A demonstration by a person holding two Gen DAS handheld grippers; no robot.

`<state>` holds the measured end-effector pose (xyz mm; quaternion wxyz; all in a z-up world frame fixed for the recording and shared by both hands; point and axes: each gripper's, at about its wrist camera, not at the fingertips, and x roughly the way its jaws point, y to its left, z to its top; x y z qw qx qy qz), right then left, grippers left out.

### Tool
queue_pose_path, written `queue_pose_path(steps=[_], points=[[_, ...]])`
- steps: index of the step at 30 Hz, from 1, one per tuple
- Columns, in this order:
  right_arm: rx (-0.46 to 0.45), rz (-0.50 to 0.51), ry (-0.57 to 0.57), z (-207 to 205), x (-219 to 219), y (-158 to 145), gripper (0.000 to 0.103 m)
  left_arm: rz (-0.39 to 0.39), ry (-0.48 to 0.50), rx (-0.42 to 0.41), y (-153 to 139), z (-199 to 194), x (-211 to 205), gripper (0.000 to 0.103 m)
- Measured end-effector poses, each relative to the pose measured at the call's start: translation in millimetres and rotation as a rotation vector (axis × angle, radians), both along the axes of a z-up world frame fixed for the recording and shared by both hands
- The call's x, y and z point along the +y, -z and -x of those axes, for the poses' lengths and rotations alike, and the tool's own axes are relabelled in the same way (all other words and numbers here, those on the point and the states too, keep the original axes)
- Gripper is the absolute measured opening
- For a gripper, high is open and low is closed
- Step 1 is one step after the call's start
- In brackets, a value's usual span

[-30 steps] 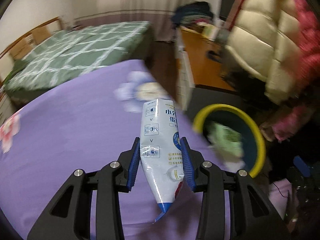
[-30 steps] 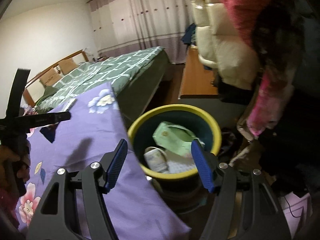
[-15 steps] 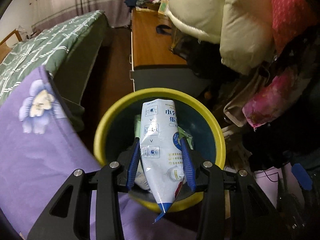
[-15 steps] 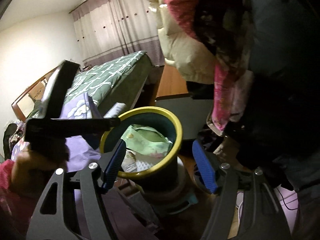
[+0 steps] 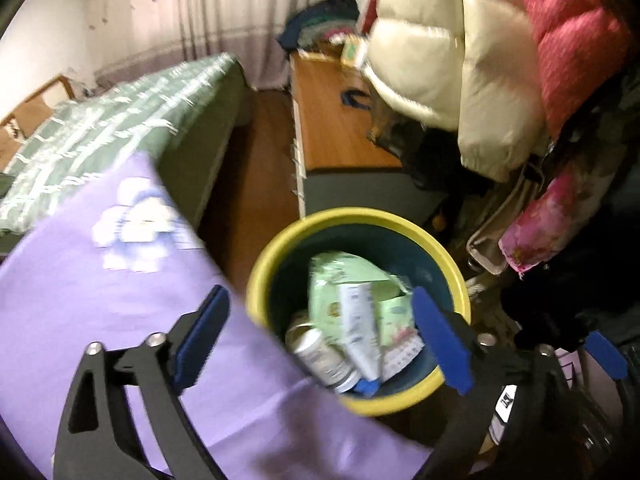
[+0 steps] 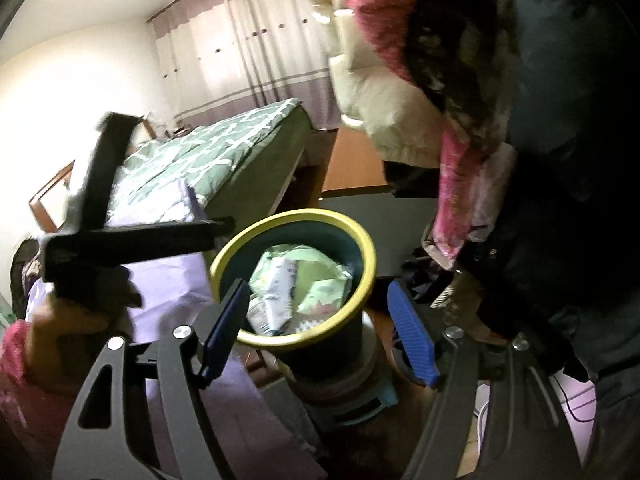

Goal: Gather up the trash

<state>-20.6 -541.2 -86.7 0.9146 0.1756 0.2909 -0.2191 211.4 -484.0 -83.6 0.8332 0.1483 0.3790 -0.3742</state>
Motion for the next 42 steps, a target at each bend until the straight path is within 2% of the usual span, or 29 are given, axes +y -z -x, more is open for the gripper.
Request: queue_pose_path(steps=[7,9,13,17,23,28,42], points=[[-0.023,0.022,-0.130,-18.9,46.0,-11.7,0.073,0.098,-0.204,-0.248,-60.3,46.7,152.1,0.098],[-0.041,0.033,-0.160,-21.9,60.4,-17.4,0.075,0.103,-0.296,-0.314,-77.0,58.7,204.6,0.098],[-0.069,0.063,-0.208,-26.7,88.3,-30.0,0.078,0.131,-0.461,-0.354,-98.4,78.1,295.3,0.098],[-0.081,0.115,-0.258,-33.1,120.4,-41.7,0.080,0.155,-0.562,-0.353,-101.8,96.5,358.0,0.098],[-0.095,0.168,-0.326,-39.8,159.0,-54.6,0.081,0.166,-0.657,-0.319,-86.9,114.7,417.0,0.098],[-0.104,0.183,-0.344,-37.5,172.8,-60.3,0.081,0.169,-0.718,-0.327,-77.1,131.3,442.5,0.098],[-0.121,0.205,-0.341,-24.7,178.1,-65.5,0.083,0.174,-0.732,-0.338,-74.5,152.7,447.2,0.098]])
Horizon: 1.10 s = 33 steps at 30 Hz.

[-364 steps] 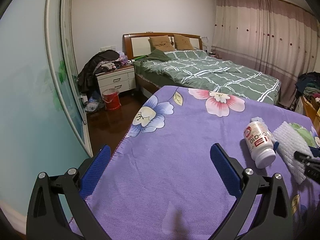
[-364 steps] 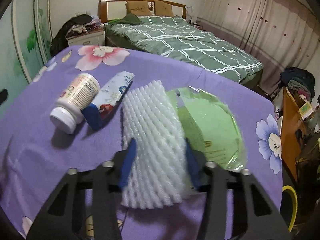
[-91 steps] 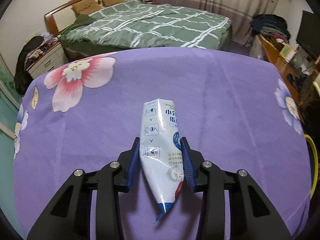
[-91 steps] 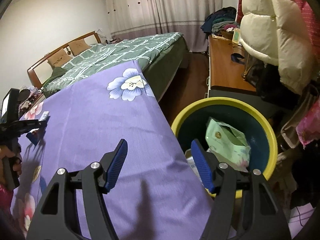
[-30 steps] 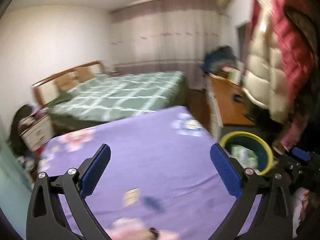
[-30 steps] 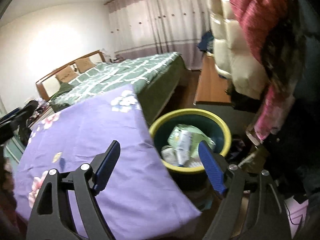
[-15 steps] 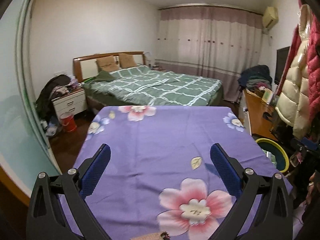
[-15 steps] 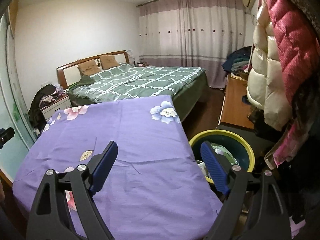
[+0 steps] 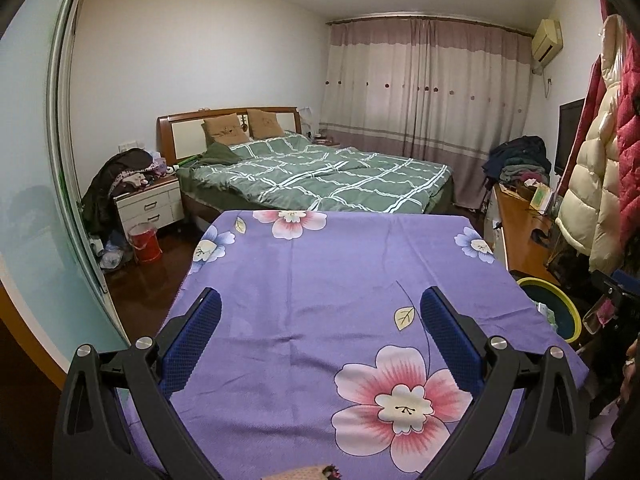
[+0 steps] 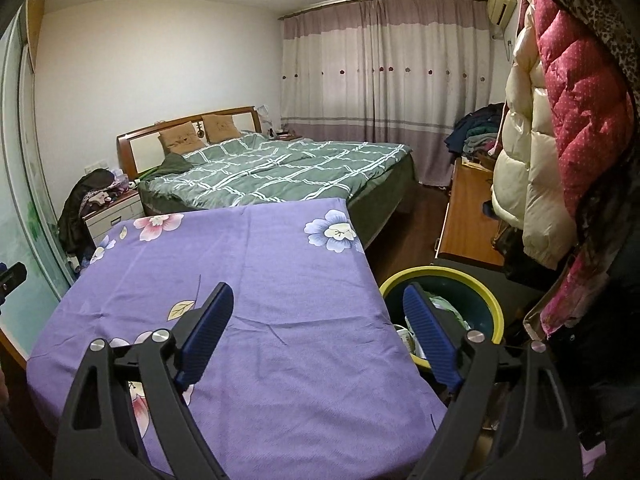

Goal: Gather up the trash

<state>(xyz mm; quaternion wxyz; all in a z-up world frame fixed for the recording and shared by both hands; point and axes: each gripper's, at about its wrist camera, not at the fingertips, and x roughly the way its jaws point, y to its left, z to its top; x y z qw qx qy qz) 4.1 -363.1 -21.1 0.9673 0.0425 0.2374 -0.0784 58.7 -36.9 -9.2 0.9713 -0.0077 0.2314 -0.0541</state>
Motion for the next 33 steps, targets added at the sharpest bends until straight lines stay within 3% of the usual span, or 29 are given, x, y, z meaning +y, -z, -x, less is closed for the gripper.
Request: queue_pose_path(steps=[33], points=[[0.021,-0.016,0.005,-5.6,-0.4,4.3,0.084,-0.015,0.025,0.025,4.3,-6.3,-6.5,0.098]])
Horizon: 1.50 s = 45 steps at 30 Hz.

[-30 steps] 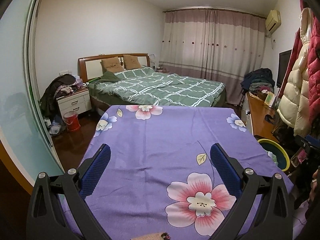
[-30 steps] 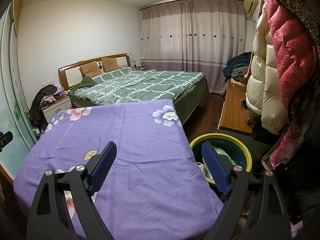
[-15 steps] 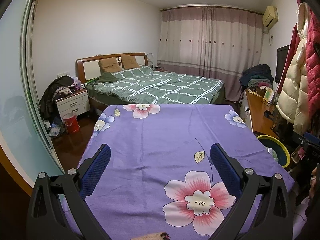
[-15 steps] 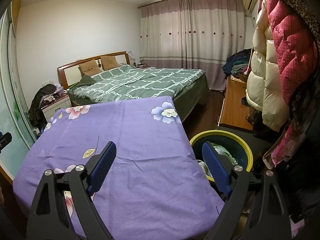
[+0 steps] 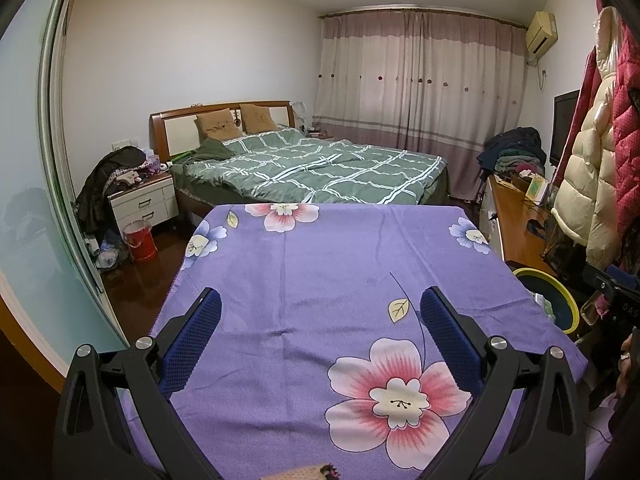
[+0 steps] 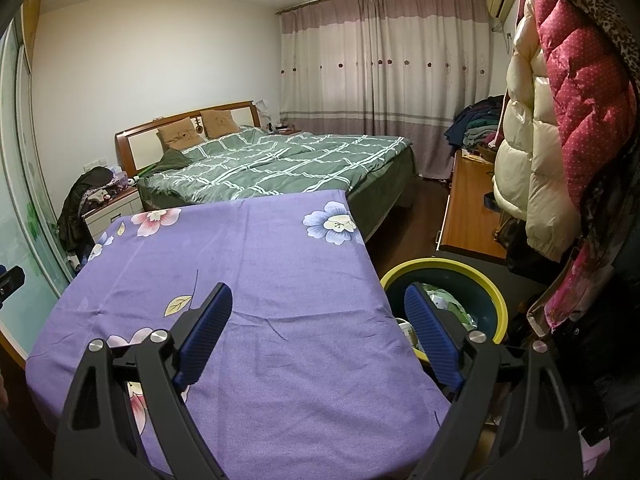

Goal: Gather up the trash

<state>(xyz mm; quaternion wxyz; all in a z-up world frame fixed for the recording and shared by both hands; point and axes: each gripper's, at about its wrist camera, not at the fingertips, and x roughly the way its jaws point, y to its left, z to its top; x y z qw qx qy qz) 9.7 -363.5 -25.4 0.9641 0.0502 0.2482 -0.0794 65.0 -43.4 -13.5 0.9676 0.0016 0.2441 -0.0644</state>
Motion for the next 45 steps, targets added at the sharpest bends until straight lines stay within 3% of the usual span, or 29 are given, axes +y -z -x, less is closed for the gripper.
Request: queue_pose_path(steps=[45], points=[[0.026,-0.008,-0.010,-8.3,0.4,12.8,0.084,0.001,0.017,0.026,12.7,-4.0,-10.0,0.098]])
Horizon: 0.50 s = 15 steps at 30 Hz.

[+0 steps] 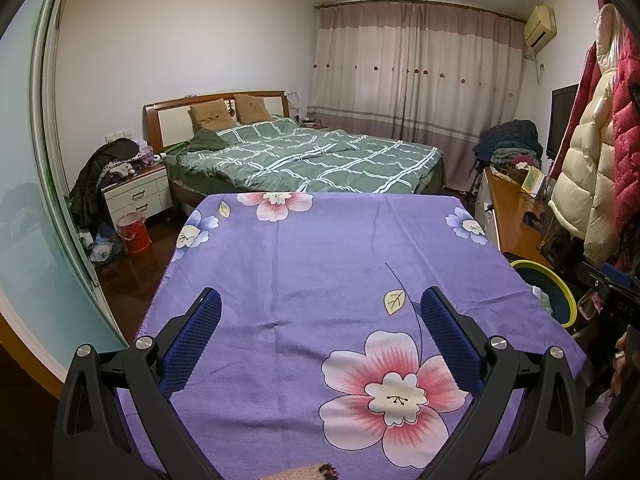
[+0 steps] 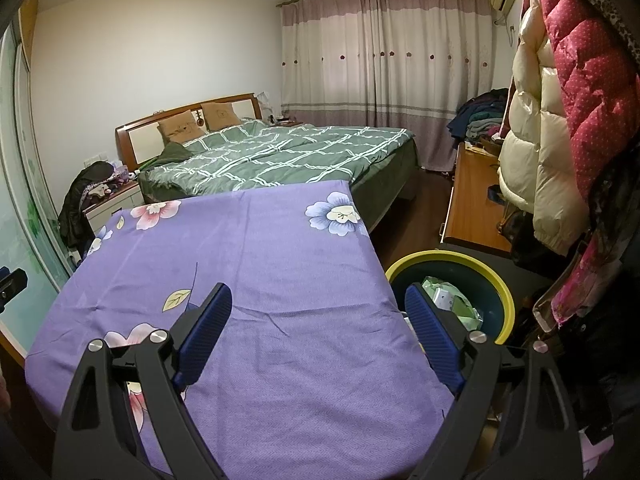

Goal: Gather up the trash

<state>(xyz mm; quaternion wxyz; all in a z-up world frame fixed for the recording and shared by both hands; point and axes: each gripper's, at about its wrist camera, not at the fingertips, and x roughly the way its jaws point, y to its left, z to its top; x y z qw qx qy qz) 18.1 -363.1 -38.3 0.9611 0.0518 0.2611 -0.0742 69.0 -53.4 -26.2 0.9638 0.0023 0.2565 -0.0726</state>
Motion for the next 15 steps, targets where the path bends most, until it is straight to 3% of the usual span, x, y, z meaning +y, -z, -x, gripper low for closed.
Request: queue_pose_path(steps=[15], points=[[0.001,0.000,0.000,-0.4,0.6,-0.3,0.084,-0.002,0.001,0.004,2.2,-0.5,-0.2,0.098]])
